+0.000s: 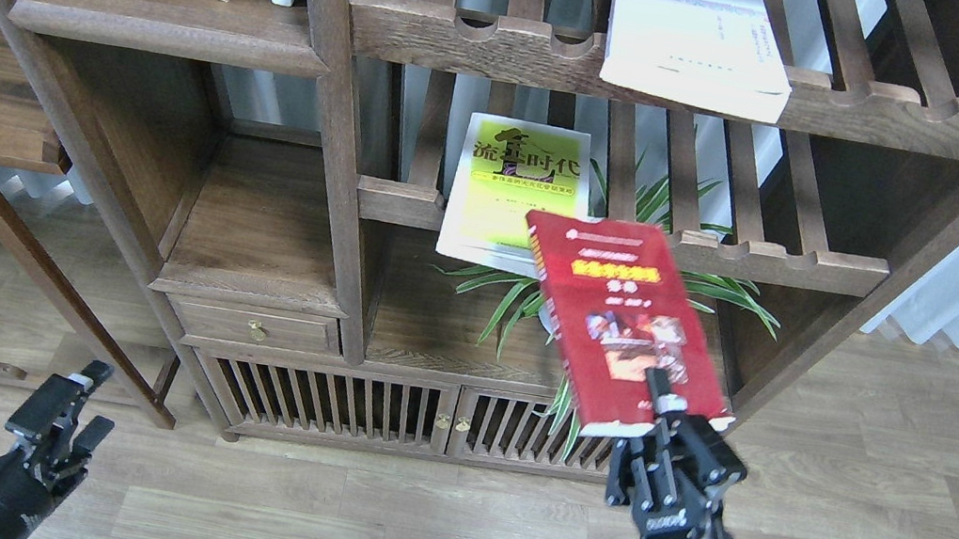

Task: Organize books on shelf
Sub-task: 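Pull the red book off the shelf and lower it toward the robot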

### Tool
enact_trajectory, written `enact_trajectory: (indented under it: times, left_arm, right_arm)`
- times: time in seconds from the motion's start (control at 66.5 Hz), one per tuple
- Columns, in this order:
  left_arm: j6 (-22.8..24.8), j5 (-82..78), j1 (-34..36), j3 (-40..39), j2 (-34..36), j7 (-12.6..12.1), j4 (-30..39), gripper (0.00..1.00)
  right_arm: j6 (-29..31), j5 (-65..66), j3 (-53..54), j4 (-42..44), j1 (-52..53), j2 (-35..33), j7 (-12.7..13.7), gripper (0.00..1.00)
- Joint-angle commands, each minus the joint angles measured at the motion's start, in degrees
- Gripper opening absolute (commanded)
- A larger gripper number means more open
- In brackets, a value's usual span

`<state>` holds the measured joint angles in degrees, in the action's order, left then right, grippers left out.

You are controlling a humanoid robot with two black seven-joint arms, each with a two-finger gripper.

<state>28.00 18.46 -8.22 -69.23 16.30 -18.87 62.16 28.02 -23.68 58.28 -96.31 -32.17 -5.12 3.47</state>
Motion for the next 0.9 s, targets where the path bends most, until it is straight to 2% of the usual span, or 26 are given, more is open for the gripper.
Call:
enact_trajectory:
  times: [0.0, 0.195, 0.466, 0.616, 0.887]
  left_arm:
    - [0.0, 0.78, 0.13, 2.88, 4.52, -1.44, 4.19, 1.0]
    - [0.0, 8.43, 1.27, 3.4, 9.45, -1.97, 10.35, 1.0]
    - [0.0, 8.34, 4.61, 6.83, 12.7, -1.88, 13.42, 1.0]
    - [0.0, 8.26, 4.61, 11.49, 12.88, -1.88, 16.15, 1.0]
    - [0.0, 8.34, 4.61, 14.13, 10.51, -2.05, 16.94, 1.0]
  right_arm:
    - [-0.02, 3.72, -3.26, -0.01, -1.84, -0.33, 0.13, 0.03]
    - [-0.02, 5.4, -4.76, 0.42, -2.55, -0.6, 0.39, 0.03]
    - [-0.02, 7.59, -5.81, 1.74, -2.11, -0.51, 1.19, 0.03]
    - [-0.02, 7.86, -5.81, 2.88, -0.97, -0.25, 1.19, 0.03]
    - [-0.02, 8.12, -7.22, 4.29, 0.18, -0.07, 1.19, 0.03]
